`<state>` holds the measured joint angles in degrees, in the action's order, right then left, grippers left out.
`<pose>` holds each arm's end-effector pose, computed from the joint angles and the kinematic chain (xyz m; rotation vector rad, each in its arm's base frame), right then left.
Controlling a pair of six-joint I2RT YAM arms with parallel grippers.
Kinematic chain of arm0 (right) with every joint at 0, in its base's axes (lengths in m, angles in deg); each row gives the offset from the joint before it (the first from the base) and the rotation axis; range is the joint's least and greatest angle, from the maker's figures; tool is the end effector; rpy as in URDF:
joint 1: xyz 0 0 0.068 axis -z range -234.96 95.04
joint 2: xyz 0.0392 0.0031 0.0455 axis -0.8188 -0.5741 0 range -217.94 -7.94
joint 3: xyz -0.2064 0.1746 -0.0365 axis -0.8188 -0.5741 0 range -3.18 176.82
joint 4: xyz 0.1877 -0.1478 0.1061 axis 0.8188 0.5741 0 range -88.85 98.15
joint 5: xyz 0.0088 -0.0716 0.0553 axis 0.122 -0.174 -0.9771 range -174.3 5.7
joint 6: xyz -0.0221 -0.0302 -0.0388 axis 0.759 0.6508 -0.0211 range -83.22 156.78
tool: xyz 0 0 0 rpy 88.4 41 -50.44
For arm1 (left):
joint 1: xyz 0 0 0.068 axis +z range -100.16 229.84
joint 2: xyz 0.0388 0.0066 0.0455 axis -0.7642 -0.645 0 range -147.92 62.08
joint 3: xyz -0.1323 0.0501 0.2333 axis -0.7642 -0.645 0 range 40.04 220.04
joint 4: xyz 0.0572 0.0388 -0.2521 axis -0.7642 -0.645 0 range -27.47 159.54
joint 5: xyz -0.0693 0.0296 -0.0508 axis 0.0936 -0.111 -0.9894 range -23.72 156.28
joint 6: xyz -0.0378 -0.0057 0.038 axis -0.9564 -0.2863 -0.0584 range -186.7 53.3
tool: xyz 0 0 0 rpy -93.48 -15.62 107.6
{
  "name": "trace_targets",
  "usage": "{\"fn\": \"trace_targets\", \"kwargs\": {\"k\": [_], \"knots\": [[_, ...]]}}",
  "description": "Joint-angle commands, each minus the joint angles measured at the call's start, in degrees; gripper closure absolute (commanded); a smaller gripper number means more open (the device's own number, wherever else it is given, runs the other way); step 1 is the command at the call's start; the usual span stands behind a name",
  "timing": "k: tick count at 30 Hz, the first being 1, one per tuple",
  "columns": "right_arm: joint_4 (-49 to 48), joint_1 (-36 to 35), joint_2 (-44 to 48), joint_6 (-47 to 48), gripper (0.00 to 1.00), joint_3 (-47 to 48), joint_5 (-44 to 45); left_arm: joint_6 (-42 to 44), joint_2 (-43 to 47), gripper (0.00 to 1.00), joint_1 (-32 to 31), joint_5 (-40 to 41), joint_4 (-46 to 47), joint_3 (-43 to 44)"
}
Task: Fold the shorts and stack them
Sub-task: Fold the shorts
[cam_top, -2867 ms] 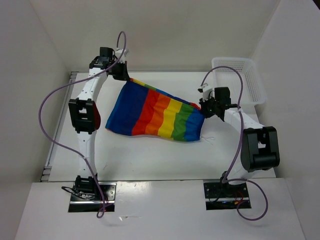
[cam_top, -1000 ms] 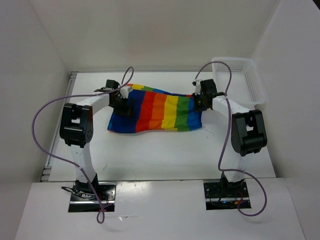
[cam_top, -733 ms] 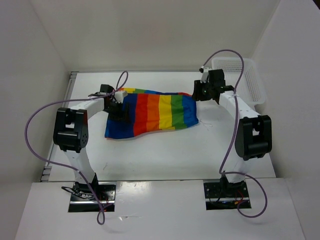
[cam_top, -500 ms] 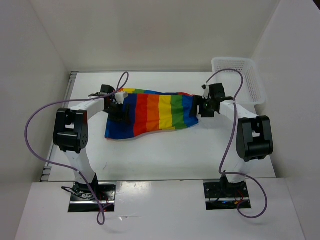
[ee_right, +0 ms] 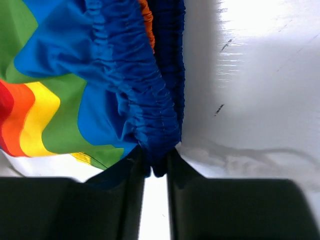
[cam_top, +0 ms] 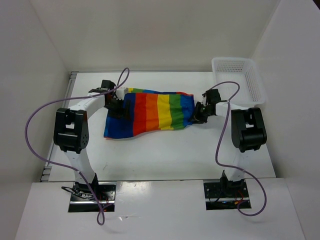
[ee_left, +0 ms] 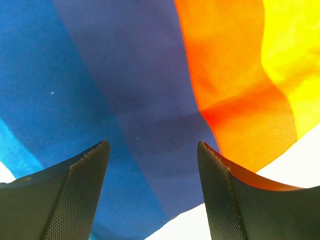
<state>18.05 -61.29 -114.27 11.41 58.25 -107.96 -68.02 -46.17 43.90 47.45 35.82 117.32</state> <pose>0.3566 0.0539 0.1425 0.3053 2.6760 0.7265 0.3863 -0.0517 0.1923 0.2079 2.6763 -0.4818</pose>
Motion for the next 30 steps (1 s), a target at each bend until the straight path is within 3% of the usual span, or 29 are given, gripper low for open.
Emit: {"fn": "trace_targets", "kwargs": {"k": [1, 6, 10, 18, 30], "knots": [[-0.1, -0.2, -2.7, -2.1, 0.79, 0.5, 3.0, 1.3, 1.2, 0.22, -0.3, 0.6, -1.3, 1.7], [0.4, -0.2, -1.6, -0.5, 1.00, 0.5, 4.8, 1.3, 0.7, 0.22, -0.3, 1.2, -1.3, 1.7], [0.9, -0.2, 0.2, 7.8, 1.00, 3.3, 4.9, 1.3, 0.7, 0.21, -0.3, 1.2, -1.3, 2.9], [6.8, -0.2, 7.3, 25.3, 1.00, 16.6, 15.3, 1.3, -2.0, 0.21, -0.3, 3.6, -2.0, 10.7], [5.6, -2.2, 13.7, 43.5, 1.00, 18.5, 27.8, 1.3, -14.9, 0.17, -3.6, -0.8, -2.8, 18.7]]}}
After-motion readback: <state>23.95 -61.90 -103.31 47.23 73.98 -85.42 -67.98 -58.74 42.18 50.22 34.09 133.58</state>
